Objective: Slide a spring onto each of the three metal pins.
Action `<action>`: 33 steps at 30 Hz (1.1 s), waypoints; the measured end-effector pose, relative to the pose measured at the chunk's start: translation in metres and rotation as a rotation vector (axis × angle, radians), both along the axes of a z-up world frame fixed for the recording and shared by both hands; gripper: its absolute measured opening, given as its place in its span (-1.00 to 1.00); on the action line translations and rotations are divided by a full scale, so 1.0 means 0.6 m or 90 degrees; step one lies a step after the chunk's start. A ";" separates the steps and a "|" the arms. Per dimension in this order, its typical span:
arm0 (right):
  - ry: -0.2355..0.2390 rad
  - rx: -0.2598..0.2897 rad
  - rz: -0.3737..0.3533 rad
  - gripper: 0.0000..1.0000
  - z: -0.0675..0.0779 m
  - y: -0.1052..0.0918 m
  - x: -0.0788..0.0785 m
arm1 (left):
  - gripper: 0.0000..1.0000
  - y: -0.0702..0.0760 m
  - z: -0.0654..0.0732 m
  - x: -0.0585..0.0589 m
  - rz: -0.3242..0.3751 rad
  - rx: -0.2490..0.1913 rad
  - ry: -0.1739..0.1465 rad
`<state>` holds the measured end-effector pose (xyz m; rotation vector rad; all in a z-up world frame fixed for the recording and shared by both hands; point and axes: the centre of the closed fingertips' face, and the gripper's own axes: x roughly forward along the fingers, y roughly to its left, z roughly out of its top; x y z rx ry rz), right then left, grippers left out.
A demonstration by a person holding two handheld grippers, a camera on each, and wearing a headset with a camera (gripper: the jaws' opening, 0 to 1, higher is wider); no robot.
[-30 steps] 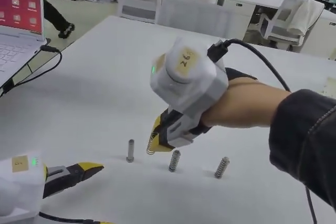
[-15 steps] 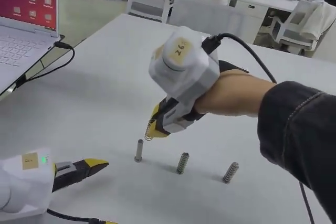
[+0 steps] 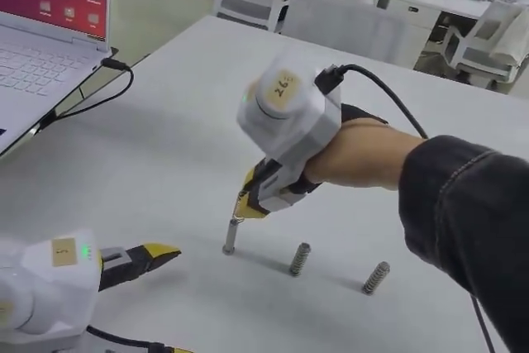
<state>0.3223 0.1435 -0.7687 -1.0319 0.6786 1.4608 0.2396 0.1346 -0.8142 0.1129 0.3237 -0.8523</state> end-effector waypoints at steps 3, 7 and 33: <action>0.002 0.001 0.001 -0.83 -0.001 0.002 -0.001 | 0.62 0.003 -0.004 0.002 -0.003 0.013 -0.005; 0.004 0.000 0.004 -0.83 -0.003 0.004 -0.003 | 0.62 0.005 -0.009 0.004 -0.006 0.023 -0.009; 0.031 -0.028 0.003 -0.83 -0.041 0.006 0.000 | 0.54 -0.004 -0.011 -0.004 -0.021 0.051 -0.013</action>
